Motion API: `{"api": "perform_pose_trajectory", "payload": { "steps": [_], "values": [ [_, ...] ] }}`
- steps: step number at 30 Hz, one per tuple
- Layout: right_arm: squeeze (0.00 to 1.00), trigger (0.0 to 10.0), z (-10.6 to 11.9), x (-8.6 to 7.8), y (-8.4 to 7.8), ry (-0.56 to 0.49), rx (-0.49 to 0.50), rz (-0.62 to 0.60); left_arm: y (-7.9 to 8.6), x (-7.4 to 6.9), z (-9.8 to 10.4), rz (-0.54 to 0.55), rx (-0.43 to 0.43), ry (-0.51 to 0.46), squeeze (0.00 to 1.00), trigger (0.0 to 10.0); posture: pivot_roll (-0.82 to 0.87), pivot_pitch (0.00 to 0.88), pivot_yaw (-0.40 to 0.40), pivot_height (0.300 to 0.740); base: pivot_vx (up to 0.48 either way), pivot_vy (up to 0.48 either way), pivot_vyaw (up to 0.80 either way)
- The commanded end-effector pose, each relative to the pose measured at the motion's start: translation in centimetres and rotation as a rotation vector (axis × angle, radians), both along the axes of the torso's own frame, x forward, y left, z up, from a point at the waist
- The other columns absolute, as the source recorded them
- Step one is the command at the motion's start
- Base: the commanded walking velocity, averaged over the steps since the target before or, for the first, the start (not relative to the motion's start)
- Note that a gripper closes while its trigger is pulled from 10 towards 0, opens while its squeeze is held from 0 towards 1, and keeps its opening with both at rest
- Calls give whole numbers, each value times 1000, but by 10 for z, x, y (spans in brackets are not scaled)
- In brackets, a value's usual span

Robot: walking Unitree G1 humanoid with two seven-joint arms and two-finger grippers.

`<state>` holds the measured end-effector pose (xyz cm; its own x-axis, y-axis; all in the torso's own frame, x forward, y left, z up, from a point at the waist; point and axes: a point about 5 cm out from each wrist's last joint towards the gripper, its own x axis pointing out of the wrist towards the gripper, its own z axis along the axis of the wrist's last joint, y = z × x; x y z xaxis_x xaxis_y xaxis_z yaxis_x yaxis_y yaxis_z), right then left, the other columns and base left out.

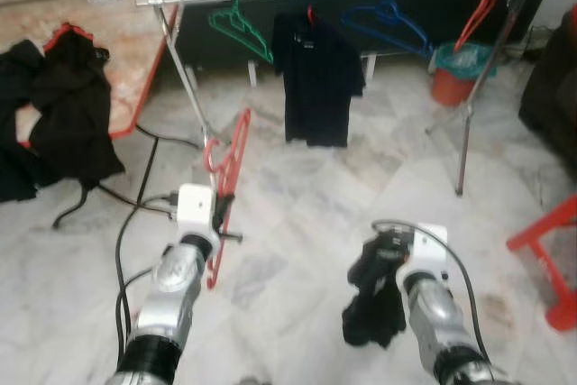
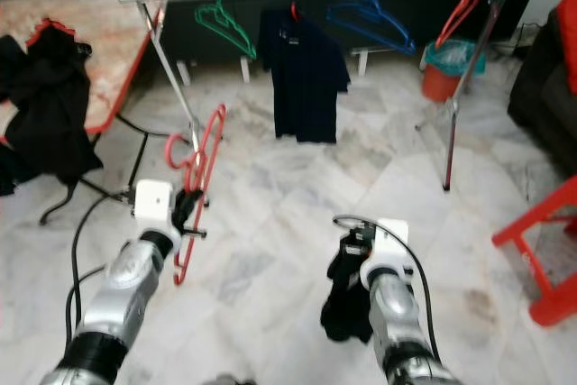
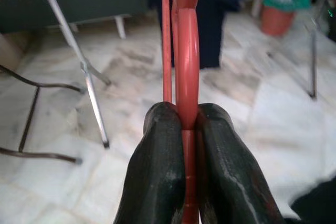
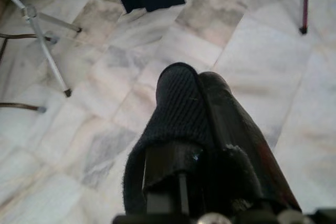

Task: Hang hanger

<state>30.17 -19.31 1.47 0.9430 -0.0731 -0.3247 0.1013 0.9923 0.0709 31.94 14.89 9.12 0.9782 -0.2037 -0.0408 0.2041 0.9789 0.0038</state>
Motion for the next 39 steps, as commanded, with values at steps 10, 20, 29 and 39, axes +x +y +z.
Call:
{"api": "perform_pose_trajectory", "payload": {
  "steps": [10,20,29,39],
  "values": [
    [0,10000,41,32,-9,-125,-42,7,6,-8,-7,-200,100,90,0,10000,-48,49,66,740,0,0,0],
    [0,10000,69,52,-18,-160,-95,15,5,-22,-8,-408,137,179,0,10000,-48,33,59,740,0,0,0],
    [0,10000,79,63,-24,-33,-226,20,19,-45,-4,-734,234,326,0,10000,-41,23,53,740,0,0,0],
    [0,10000,92,79,16,34,-241,279,8,-51,28,-959,137,325,0,10000,-43,38,62,740,0,0,0]
  ]
}}
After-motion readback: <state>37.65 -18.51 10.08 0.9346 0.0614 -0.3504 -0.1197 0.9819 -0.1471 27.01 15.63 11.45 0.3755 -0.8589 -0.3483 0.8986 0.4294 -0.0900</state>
